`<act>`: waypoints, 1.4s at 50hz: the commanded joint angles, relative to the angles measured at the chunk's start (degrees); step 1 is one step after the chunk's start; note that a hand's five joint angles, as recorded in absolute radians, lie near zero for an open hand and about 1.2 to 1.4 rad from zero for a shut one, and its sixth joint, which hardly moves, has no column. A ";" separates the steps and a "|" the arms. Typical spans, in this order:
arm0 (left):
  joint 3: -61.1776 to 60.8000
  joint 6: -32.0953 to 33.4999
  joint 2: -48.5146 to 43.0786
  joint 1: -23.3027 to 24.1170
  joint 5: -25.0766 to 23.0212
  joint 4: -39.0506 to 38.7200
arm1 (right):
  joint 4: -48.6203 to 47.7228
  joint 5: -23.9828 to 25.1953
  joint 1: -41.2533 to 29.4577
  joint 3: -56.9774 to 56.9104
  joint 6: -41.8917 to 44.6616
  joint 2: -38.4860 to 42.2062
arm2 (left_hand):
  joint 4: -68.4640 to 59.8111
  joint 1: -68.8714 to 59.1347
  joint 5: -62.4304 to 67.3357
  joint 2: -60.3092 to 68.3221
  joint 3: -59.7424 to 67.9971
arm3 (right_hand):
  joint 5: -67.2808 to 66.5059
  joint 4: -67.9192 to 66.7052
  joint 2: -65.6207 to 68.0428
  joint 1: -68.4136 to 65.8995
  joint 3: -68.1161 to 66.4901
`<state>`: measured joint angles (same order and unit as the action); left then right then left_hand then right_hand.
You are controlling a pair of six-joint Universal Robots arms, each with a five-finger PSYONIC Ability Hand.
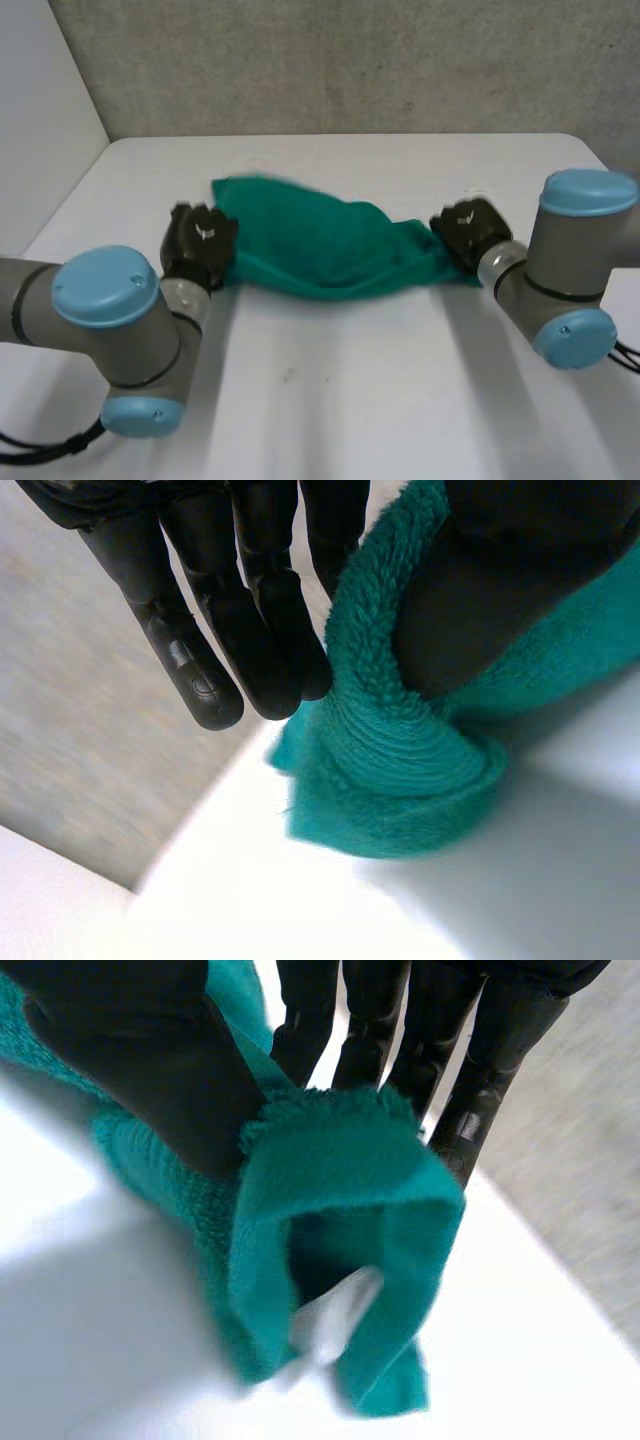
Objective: Fold the towel.
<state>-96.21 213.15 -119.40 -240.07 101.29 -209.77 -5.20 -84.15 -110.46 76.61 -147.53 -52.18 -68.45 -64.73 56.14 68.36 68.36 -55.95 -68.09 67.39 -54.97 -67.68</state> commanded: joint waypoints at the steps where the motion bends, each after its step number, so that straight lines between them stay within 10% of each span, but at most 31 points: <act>1: 0.67 0.52 1.01 -0.40 -0.83 12.10 | 3.79 0.12 0.33 -0.23 -0.30 1.29 | 8.22 4.49 -5.91 -8.13 -8.13 | -14.05 -11.91 12.61 -25.03 -12.32; 10: 1.90 0.52 7.25 -1.10 -1.62 19.40 | 3.79 0.47 0.33 1.61 -0.47 0.32 | 45.09 41.36 -42.78 -45.00 -45.00 | -14.05 -11.91 12.61 -25.03 -12.32; 32: 1.02 -8.44 11.30 -14.90 -15.06 34.34 | 3.71 0.47 0.25 3.20 -0.56 -0.73 | 41.76 38.03 -39.44 -41.66 -41.66 | -14.05 -11.91 12.61 -25.03 -12.32; 51: 0.76 -12.32 3.04 -17.63 -22.71 30.92 | 3.71 0.47 0.16 3.20 -0.56 -0.64 | 24.10 20.38 -21.79 -24.01 -24.01 | -14.05 -11.91 12.61 -25.03 -12.32; 60: 1.98 -12.40 2.50 -17.19 -22.45 26.88 | 4.14 0.30 0.33 3.11 -0.65 -1.43 | -11.55 -15.27 13.86 11.64 11.64 | -14.05 -11.91 12.61 -25.03 -12.32; 63: 2.08 -12.49 4.17 -16.57 -22.36 26.44 | 4.67 0.12 0.42 2.94 -0.74 -1.96 | -11.55 -15.27 13.86 11.64 11.64 | -1.84 0.31 0.39 -12.81 -0.10; 64: 1.90 -12.67 6.09 -16.40 -22.36 25.91 | 6.15 0.04 0.42 2.85 -0.56 -3.18 | -11.55 -15.27 13.86 11.64 11.64 | 30.97 33.12 -32.42 20.00 32.70; 70: 1.37 -13.46 12.52 -15.26 -22.19 23.01 | 18.98 0.82 2.52 -1.89 -0.74 -5.74 | -11.55 -15.27 13.86 11.64 11.64 | 43.08 45.22 -44.52 32.10 44.81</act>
<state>-94.32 200.38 -113.25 -256.48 78.95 -184.28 2.63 -83.96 -109.86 78.85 -148.11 -55.40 -68.15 -64.93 55.24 68.13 67.82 -20.57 -30.57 30.22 -25.73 -30.44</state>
